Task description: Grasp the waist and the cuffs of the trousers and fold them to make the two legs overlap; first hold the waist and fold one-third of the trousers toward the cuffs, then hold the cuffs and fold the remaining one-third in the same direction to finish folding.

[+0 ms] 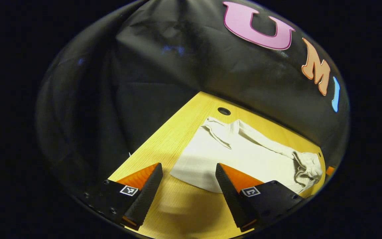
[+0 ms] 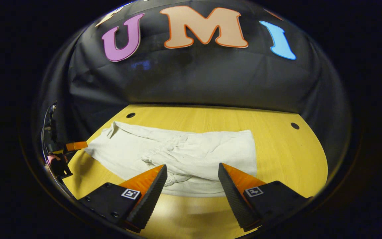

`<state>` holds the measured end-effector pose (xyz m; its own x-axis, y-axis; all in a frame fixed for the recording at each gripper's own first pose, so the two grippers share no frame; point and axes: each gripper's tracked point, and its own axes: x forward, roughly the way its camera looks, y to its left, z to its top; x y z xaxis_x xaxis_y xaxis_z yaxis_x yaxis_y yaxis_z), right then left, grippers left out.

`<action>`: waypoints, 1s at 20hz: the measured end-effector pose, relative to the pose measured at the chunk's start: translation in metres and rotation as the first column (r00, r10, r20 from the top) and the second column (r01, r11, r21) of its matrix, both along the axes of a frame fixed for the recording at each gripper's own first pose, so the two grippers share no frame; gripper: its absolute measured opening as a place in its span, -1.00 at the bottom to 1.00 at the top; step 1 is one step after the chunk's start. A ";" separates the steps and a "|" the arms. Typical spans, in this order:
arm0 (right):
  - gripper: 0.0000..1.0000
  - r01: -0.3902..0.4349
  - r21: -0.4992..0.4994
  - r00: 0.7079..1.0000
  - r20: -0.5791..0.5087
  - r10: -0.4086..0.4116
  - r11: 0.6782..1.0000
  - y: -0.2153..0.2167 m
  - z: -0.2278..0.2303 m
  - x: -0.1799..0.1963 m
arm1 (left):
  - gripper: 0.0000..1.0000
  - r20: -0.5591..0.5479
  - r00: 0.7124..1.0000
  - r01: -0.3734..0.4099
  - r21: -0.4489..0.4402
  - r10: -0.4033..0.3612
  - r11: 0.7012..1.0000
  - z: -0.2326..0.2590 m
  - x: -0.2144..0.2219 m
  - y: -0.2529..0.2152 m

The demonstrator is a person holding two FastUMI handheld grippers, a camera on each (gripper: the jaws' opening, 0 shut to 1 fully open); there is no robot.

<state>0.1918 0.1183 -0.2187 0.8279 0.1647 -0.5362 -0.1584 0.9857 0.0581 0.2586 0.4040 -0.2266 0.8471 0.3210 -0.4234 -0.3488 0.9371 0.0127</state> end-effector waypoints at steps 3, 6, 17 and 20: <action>0.97 0.074 -0.047 0.996 0.061 -0.071 0.996 -0.033 0.018 0.007 | 0.94 -0.045 0.999 0.001 0.028 0.000 1.000 -0.016 0.009 0.001; 0.92 0.132 -0.026 0.989 0.073 -0.130 0.991 -0.057 0.028 0.008 | 0.93 -0.057 0.998 -0.010 0.073 0.014 0.997 -0.018 0.017 0.006; 0.92 0.202 -0.008 0.975 0.096 -0.200 0.979 -0.094 0.048 -0.003 | -0.19 -0.107 0.994 0.038 0.174 -0.019 0.984 0.000 0.006 0.018; 0.92 0.208 -0.009 0.974 0.098 -0.207 0.978 -0.101 0.052 -0.008 | -0.86 -0.109 0.994 0.049 0.185 -0.029 0.982 0.018 0.000 0.026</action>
